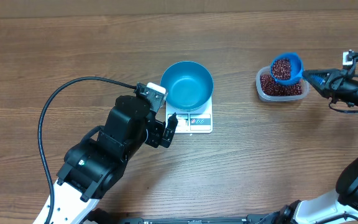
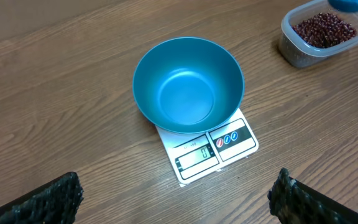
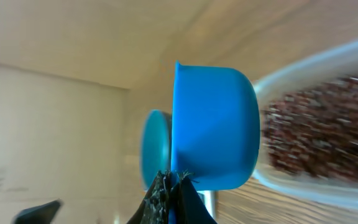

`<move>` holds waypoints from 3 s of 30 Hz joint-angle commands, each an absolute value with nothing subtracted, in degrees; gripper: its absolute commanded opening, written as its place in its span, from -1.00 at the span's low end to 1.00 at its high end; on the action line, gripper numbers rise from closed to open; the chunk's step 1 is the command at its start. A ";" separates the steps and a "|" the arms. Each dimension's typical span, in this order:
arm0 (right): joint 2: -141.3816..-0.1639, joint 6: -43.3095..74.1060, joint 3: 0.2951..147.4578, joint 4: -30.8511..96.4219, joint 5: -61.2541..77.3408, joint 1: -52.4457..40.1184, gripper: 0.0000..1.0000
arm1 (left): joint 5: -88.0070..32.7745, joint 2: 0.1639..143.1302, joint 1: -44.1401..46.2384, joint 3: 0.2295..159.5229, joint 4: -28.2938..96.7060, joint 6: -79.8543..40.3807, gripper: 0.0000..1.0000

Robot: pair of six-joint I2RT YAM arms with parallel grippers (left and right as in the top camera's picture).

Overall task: Scoop item into bowl and weigh 150g on scale
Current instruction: 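Scoop beans and lift the filled scoop with the right gripper, then carry the filled scoop over the blue bowl with the right gripper, then tilt the scoop with the right gripper to pour beans into bowl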

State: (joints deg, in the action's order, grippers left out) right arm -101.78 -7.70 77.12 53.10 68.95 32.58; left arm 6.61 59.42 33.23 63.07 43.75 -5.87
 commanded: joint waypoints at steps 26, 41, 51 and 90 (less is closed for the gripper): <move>-99.53 -1.10 77.01 46.30 85.41 24.56 -0.92 | 6.09 59.24 32.97 63.31 43.55 -6.44 0.99; -99.31 30.24 77.01 7.70 71.29 4.03 -0.92 | 6.09 59.24 32.97 63.31 43.55 -6.44 0.99; -99.33 24.10 76.99 7.84 61.63 -3.18 -0.92 | 6.09 59.24 32.97 63.31 43.55 -6.44 0.99; -99.33 -14.24 76.99 23.94 56.38 -6.37 -0.92 | 6.11 59.24 32.97 63.31 43.55 -6.44 0.99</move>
State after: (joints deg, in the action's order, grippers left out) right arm -101.51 -9.93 76.34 24.12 55.90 -5.30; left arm 6.59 59.42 33.23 63.07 43.72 -5.87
